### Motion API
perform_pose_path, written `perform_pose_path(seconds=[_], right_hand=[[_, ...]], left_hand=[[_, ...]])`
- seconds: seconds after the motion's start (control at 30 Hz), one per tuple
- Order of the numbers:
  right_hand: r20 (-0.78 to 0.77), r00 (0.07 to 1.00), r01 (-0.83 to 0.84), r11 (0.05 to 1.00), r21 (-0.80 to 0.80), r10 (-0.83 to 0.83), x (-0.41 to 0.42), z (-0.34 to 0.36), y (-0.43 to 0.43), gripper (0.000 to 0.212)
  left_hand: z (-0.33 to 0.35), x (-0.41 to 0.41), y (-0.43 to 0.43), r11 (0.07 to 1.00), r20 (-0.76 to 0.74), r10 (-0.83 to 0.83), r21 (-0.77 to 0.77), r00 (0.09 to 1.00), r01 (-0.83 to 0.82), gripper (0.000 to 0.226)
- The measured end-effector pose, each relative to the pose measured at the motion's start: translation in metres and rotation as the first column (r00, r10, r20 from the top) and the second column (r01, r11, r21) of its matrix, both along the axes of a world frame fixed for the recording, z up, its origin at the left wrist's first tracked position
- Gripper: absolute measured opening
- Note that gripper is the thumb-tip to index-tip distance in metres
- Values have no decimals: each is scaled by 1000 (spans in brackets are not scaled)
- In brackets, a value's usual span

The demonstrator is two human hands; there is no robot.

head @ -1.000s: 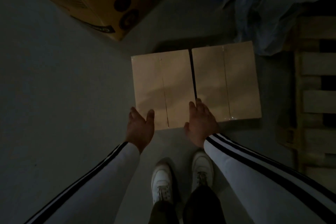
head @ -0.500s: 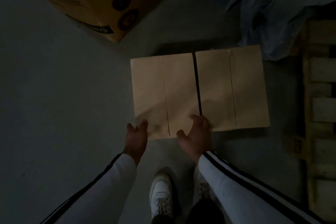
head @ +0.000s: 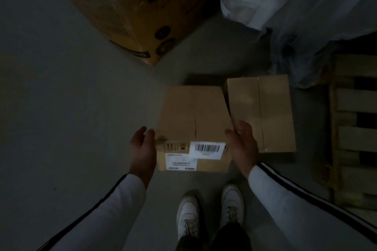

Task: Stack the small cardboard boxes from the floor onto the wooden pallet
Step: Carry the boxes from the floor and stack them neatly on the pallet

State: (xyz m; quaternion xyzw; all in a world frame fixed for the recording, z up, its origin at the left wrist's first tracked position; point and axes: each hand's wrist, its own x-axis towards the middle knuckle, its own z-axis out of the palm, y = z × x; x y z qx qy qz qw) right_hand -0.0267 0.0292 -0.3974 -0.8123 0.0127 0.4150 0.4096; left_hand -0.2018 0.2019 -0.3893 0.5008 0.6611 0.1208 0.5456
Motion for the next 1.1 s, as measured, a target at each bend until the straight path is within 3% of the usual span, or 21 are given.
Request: perform_pose_path(seconds=[0.1, 0.2, 0.33, 0.6, 0.67, 0.77, 0.83, 0.9, 1.1], right_hand=[[-4, 997, -76, 995, 63, 76, 26, 26, 23, 53], [1, 979, -201, 979, 37, 201, 44, 24, 55, 62], [57, 922, -382, 924, -18, 382, 55, 12, 80, 67], [47, 887, -455, 886, -85, 460, 65, 12, 91, 69], [109, 919, -374, 926, -60, 378, 63, 11, 87, 57], [171, 981, -85, 994, -73, 96, 49, -4, 63, 35], [31, 976, 216, 971, -98, -214, 37, -18, 47, 37], [-71, 901, 414, 897, -155, -428, 28, -35, 33, 37], [-338, 835, 415, 900, -132, -434, 16, -59, 26, 47]], left_hand=[[23, 11, 21, 996, 114, -43, -73, 992, 51, 64], [32, 21, 33, 974, 206, -161, -123, 965, 188, 22], [24, 37, 46, 928, 250, -336, -78, 908, 364, 31], [18, 42, 58, 910, 286, -352, -119, 891, 397, 34], [14, 42, 60, 931, 245, -318, -103, 916, 351, 36], [1, 34, 61, 953, 144, -199, -202, 969, 225, 51], [-11, 27, 53, 937, 79, -116, -322, 990, 135, 60], [-23, 24, 42, 914, 31, -60, -400, 998, 67, 64], [-35, 10, 21, 809, 159, 91, -587, 983, 20, 59]])
